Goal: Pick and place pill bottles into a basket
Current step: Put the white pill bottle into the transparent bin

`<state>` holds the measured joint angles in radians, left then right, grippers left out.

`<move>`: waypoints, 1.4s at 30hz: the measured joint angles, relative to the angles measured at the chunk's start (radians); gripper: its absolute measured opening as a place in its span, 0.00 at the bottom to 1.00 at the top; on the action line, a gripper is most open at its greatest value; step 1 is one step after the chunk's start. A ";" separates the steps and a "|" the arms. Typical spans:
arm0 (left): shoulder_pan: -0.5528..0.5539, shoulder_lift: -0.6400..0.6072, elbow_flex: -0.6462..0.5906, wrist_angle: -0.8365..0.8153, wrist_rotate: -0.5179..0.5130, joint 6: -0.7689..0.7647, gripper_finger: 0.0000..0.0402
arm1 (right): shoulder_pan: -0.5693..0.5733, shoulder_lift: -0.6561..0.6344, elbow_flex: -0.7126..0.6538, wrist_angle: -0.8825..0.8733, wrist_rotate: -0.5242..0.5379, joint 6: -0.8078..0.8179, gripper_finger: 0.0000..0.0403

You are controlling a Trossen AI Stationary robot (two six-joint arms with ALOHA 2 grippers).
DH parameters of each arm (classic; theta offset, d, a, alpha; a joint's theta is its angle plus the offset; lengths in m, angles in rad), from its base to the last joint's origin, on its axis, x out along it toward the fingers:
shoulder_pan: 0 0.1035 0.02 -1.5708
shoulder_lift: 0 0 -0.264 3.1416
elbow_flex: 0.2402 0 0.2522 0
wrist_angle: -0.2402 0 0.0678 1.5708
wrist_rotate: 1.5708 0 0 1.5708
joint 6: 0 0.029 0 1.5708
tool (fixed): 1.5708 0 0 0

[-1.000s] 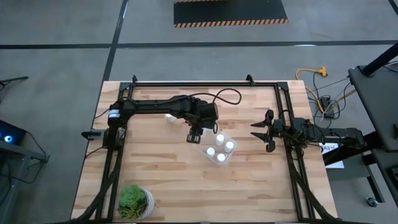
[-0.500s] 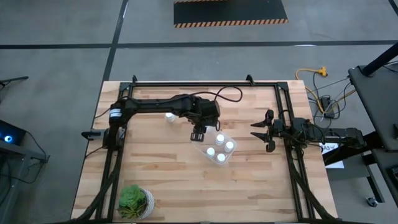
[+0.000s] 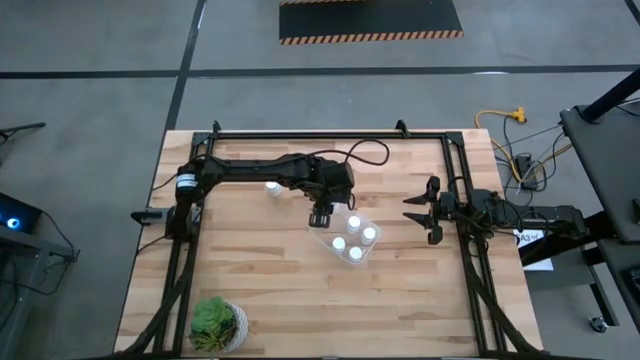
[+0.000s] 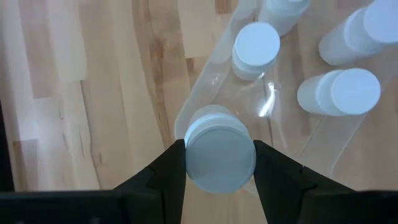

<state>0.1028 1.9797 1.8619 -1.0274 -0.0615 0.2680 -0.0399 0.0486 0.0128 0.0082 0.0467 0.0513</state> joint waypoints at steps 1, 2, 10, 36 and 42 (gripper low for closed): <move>0.000 0.000 -0.004 0.007 0.000 0.000 0.35 | 0.000 0.000 0.000 0.000 0.000 -0.001 0.41; 0.000 0.000 -0.008 0.006 0.000 0.000 0.35 | 0.000 0.000 0.000 0.000 0.000 -0.001 0.41; 0.000 0.000 -0.072 0.087 0.001 -0.001 0.35 | 0.000 0.000 0.000 0.000 0.000 0.000 0.41; 0.000 -0.002 -0.214 0.256 0.006 -0.026 0.35 | 0.000 0.000 0.000 0.000 0.000 0.000 0.41; 0.000 -0.002 -0.251 0.271 0.004 -0.027 0.35 | 0.000 0.000 0.000 0.000 0.000 -0.001 0.41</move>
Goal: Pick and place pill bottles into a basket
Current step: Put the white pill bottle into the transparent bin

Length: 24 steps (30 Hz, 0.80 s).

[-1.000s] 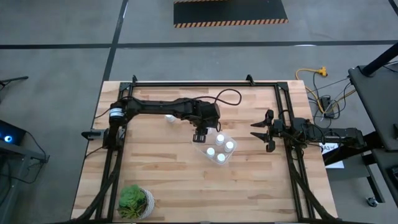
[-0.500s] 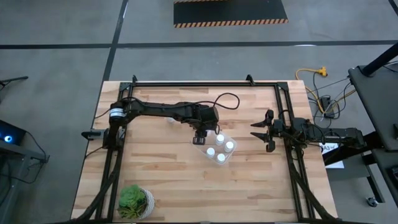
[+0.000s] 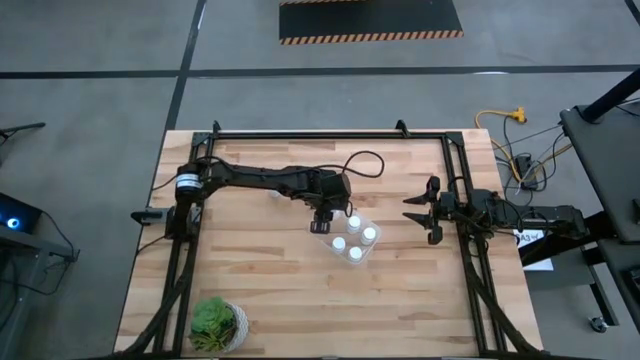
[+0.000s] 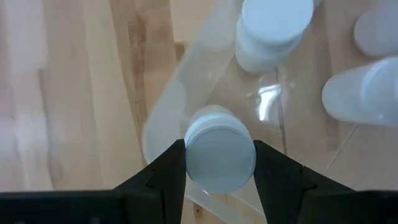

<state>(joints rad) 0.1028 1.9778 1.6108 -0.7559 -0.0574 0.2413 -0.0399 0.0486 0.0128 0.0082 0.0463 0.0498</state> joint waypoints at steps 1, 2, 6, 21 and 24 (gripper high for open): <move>0.000 0.000 -0.007 -0.002 0.000 0.000 0.35 | 0.000 0.000 0.000 0.000 0.000 0.000 0.41; 0.000 0.000 -0.011 -0.002 0.000 0.000 0.35 | 0.000 0.000 0.000 0.000 0.000 0.002 0.41; 0.000 0.000 -0.014 0.001 0.000 0.000 0.35 | 0.000 0.000 0.000 0.000 0.000 0.001 0.41; 0.000 0.000 -0.013 0.027 0.000 -0.001 0.57 | 0.000 0.000 0.000 0.000 0.000 0.002 0.41; 0.000 0.000 -0.013 0.027 0.000 -0.001 0.60 | 0.000 0.000 0.000 0.000 0.000 0.001 0.41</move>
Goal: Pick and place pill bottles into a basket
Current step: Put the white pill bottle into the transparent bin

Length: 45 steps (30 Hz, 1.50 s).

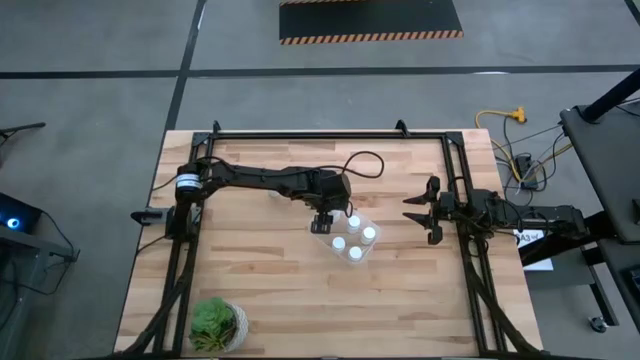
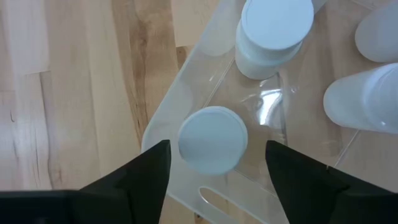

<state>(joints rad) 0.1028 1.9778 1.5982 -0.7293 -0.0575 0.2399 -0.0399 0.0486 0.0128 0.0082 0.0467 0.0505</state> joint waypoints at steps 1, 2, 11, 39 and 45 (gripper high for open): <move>0.000 0.000 0.000 0.000 0.000 0.000 0.61 | 0.000 0.000 0.000 0.000 0.000 0.001 0.41; 0.000 0.000 0.000 0.000 0.000 0.000 0.61 | 0.000 0.000 0.000 0.000 0.000 0.000 0.41; -0.002 -0.023 0.038 -0.040 0.000 -0.042 0.62 | 0.000 0.000 0.000 0.000 0.000 0.000 0.41; -0.007 -0.397 -0.002 -0.242 -0.013 -0.158 0.62 | 0.000 -0.001 0.000 0.000 0.000 -0.001 0.41; -0.004 -0.447 -0.031 -0.283 -0.031 -0.208 0.62 | 0.000 -0.001 0.000 0.000 0.000 0.000 0.41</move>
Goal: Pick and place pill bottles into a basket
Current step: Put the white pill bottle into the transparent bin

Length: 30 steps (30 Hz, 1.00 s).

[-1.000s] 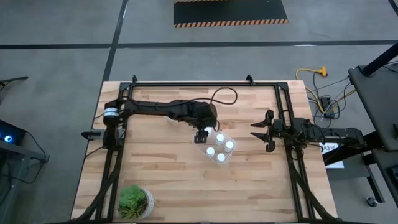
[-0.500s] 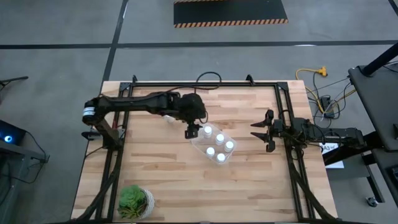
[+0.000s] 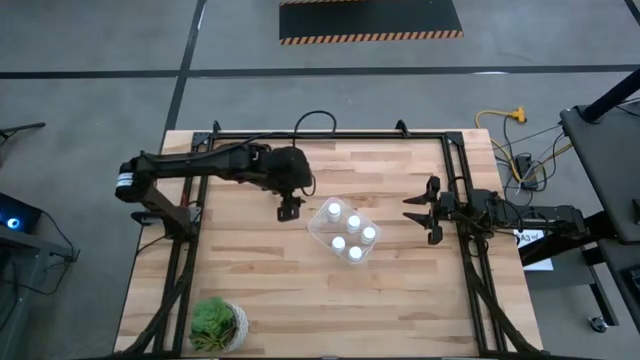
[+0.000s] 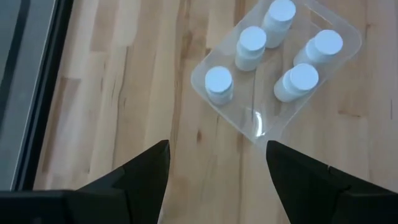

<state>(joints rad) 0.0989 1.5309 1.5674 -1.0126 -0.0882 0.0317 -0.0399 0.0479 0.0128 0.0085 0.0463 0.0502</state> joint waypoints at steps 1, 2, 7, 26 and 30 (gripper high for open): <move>0.000 -0.013 -0.011 0.001 -0.001 -0.006 0.62 | 0.000 0.000 0.000 0.000 0.000 0.001 0.41; 0.000 -0.028 -0.025 0.000 -0.006 -0.014 0.62 | 0.000 0.000 0.000 0.000 0.000 0.000 0.41; 0.000 -0.076 -0.097 0.008 -0.026 -0.065 0.62 | 0.000 0.000 0.000 0.000 0.000 0.000 0.41; 0.137 -0.237 -0.428 0.108 0.008 -0.041 0.62 | 0.000 0.000 0.000 0.000 0.000 0.000 0.41; 0.188 -0.247 -0.461 0.120 0.016 -0.007 0.62 | 0.000 0.000 0.000 0.000 0.000 0.000 0.41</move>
<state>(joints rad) 0.2872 1.2836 1.1066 -0.8925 -0.0725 0.0246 -0.0399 0.0476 0.0128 0.0082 0.0467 0.0498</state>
